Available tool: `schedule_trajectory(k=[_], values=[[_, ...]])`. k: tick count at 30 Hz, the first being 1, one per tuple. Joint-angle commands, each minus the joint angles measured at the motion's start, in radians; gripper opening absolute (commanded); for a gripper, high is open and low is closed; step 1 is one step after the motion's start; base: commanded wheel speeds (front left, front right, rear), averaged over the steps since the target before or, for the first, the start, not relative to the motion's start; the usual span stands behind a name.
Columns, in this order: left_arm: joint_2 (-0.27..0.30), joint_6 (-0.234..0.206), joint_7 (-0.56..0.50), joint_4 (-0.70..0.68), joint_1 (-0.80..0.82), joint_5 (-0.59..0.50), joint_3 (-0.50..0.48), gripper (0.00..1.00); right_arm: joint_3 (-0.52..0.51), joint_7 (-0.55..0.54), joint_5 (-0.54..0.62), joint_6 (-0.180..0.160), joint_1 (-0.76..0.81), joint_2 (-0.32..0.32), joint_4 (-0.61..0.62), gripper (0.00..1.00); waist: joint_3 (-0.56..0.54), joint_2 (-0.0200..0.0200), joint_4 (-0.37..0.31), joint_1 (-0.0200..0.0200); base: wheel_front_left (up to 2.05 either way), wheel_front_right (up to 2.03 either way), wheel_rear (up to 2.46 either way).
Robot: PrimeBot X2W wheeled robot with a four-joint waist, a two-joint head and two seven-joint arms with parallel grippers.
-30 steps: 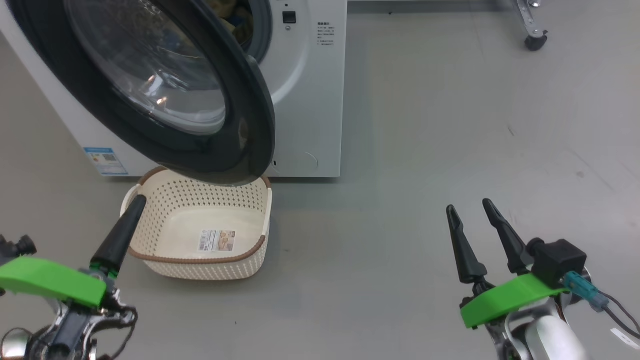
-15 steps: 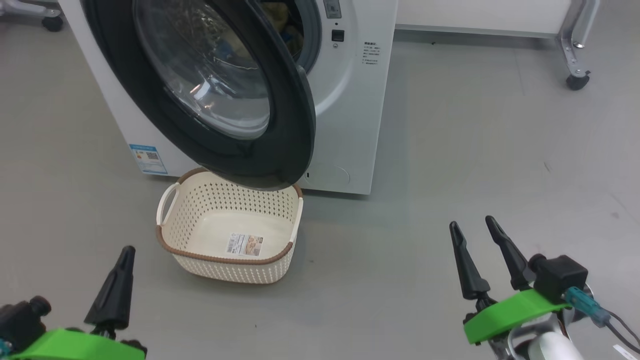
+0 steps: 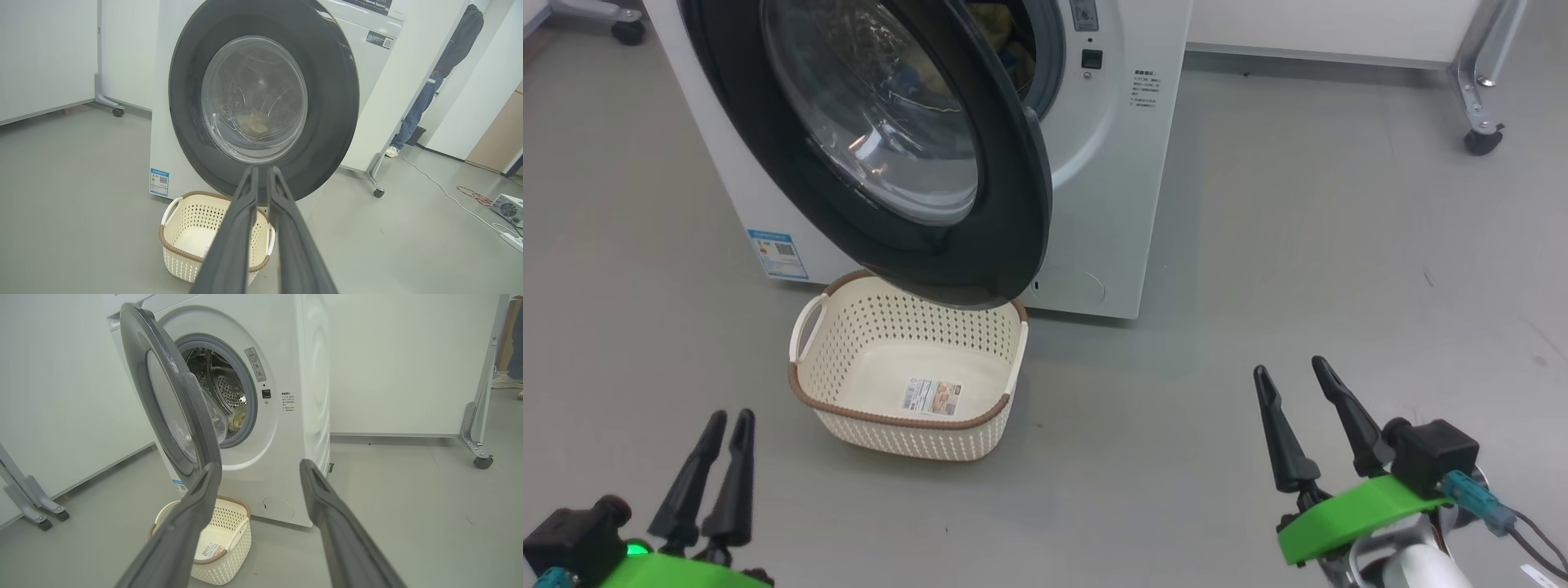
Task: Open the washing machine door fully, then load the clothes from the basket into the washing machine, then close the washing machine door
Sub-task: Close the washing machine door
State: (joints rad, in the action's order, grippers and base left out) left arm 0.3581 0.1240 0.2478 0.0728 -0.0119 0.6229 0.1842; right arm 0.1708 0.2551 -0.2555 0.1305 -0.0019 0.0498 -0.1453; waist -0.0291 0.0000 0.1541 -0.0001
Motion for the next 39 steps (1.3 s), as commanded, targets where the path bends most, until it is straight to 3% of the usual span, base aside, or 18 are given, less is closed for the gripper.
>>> schedule_trajectory(k=[1, 39], values=[[0.017, 0.007, 0.014, -0.026, 0.026, -0.012, -0.050, 1.00, 0.023, 0.007, -0.008, 0.000, -0.034, 0.000, 0.030, 1.00, 0.001, 0.0000, -0.001, 0.0001, 0.00, 0.00, 0.00], [-0.021, 0.007, 0.014, -0.016, 0.021, -0.125, -0.031, 1.00, 0.026, 0.007, -0.003, 0.000, -0.047, 0.000, 0.019, 1.00, 0.013, 0.0000, -0.025, 0.0001, 0.00, 0.00, 0.00]])
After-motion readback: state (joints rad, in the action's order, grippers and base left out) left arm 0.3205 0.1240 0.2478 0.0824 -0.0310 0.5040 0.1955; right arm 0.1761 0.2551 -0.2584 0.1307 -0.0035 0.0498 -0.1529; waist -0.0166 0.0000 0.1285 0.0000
